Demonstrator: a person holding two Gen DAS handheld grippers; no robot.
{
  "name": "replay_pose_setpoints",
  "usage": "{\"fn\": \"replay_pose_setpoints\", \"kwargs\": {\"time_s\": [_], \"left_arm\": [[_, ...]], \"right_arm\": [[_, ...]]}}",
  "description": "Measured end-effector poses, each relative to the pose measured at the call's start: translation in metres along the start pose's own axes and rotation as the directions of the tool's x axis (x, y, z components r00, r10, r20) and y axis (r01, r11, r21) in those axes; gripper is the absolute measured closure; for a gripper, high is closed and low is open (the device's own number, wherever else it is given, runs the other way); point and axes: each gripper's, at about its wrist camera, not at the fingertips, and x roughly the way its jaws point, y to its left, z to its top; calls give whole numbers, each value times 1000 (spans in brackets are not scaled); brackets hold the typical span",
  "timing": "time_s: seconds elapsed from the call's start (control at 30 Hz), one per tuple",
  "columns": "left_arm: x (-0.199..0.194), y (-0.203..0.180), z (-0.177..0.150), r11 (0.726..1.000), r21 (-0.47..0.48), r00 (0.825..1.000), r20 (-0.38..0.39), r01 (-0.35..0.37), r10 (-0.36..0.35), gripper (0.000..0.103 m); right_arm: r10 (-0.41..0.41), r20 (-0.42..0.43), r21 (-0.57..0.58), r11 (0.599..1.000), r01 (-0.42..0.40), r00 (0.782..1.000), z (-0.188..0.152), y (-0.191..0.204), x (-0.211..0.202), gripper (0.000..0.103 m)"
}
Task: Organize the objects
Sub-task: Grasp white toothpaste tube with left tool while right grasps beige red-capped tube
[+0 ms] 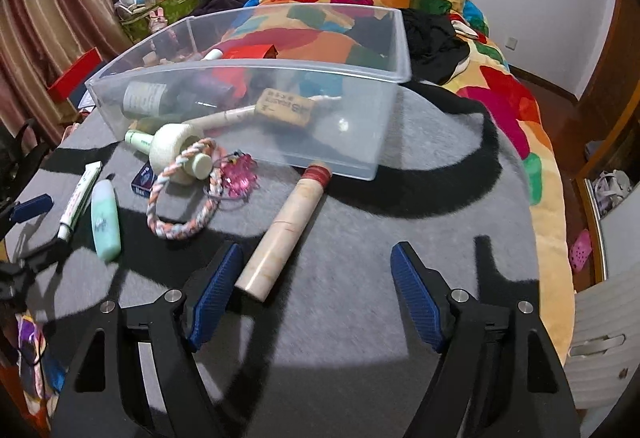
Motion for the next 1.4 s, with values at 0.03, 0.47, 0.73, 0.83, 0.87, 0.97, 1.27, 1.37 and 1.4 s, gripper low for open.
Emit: {"fn": "replay_pose_setpoints", "kwargs": {"time_s": [0.03,0.47,0.73,0.83,0.87,0.97,1.27,1.37,1.4], "left_arm": [[0,-1,2,1000,-5,1000,4,5,-5,15],[13,-12,10,995,-38,994,53,-96,98,41],[10,13,11,987,-123,990,73,-107,116,86],[8,14,12,987,-126,991,77,-97,107,88],[7,13,12,988,-123,992,80,-91,101,88],[1,10,13,991,-109,991,97,-81,92,88],[-31,-5,23,996,-86,982,180,-33,49,89],[-42,-8,30,997,-77,977,212,-18,34,89],[-46,-9,32,997,-72,974,223,-18,33,89]], "right_arm": [[-3,2,-3,1000,3,1000,-1,-1,-2,30],[-24,20,36,999,23,1000,11,-6,6,54],[-34,39,34,999,33,999,0,-15,-3,89],[-12,49,18,1000,12,999,-5,-11,-9,89],[-8,56,10,1000,8,998,-6,-8,-11,89],[15,88,-9,1000,-14,996,-8,-1,-25,89],[71,210,-37,997,-65,975,9,14,-70,89],[78,238,-44,997,-69,968,15,17,-79,89],[80,245,-44,996,-71,966,18,18,-80,89]]}}
